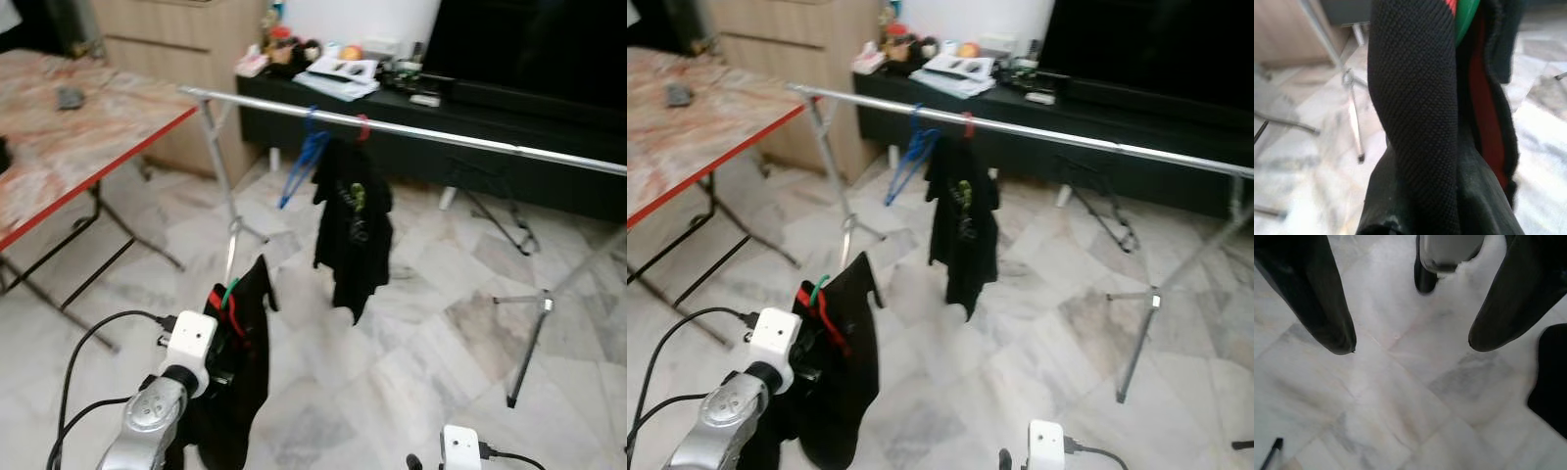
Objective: Hang hanger
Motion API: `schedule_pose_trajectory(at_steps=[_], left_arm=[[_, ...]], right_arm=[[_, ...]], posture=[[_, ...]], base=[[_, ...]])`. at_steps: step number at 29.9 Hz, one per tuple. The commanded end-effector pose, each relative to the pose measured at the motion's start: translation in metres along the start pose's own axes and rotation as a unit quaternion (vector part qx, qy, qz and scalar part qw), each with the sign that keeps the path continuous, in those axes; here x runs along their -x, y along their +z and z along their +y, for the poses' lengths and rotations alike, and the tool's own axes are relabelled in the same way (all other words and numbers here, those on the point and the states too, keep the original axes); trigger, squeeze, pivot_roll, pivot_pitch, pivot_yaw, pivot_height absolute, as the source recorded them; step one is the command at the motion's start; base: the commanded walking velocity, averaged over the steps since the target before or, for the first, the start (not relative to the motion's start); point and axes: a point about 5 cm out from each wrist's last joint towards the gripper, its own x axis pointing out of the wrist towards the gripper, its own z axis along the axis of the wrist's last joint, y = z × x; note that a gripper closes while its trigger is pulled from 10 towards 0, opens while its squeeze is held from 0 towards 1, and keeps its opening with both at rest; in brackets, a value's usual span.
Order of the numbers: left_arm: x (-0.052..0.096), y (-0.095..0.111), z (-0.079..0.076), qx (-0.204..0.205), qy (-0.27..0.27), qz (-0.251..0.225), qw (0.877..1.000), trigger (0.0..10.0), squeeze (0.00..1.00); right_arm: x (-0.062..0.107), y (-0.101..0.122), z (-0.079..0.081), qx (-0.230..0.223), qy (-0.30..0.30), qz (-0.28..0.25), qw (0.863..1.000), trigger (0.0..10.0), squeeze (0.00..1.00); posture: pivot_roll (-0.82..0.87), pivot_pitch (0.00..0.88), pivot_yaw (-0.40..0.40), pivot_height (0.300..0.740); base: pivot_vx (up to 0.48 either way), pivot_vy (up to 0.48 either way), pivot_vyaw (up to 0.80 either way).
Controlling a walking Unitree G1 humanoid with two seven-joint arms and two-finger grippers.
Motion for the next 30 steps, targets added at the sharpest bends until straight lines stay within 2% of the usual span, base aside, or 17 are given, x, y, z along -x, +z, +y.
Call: schedule_pose_trajectory(at_steps=[1, 7, 25, 30], left_arm=[[-0.0016, 0.0076, -0.0015, -0.01, -0.009, -0.014, 1.0, 10.0, 0.0], [-0.0013, 0.0074, -0.0019, -0.012, -0.012, -0.014, 1.0, 10.0, 0.0], [0.0003, 0.0063, -0.0027, -0.019, -0.018, -0.012, 1.0, 10.0, 0.0], [0.0021, 0.0046, -0.0054, -0.018, -0.036, -0.009, 0.999, 10.0, 0.0]], right_arm=[[-0.0006, 0.0031, 0.0006, -0.002, -0.002, -0.003, 1.0, 10.0, 0.0], [-0.0004, 0.0024, 0.0004, -0.01, -0.003, -0.004, 1.0, 10.0, 0.0], [0.0, -0.0011, 0.0001, 0.0, 0.002, 0.005, 1.0, 10.0, 0.0], [0.0, -0.001, 0.0004, 0.001, 0.002, 0.005, 1.0, 10.0, 0.0]], posture=[[-0.05, 0.11, -0.041, 0.74], [-0.05, 0.111, -0.042, 0.74], [-0.05, 0.112, -0.043, 0.74], [-0.05, 0.112, -0.042, 0.74]], base=[[0.341, 0.0, 0.0], [0.347, 0.0, 0.0], [0.348, 0.0, -0.79], [0.0, 0.0, -0.78]])
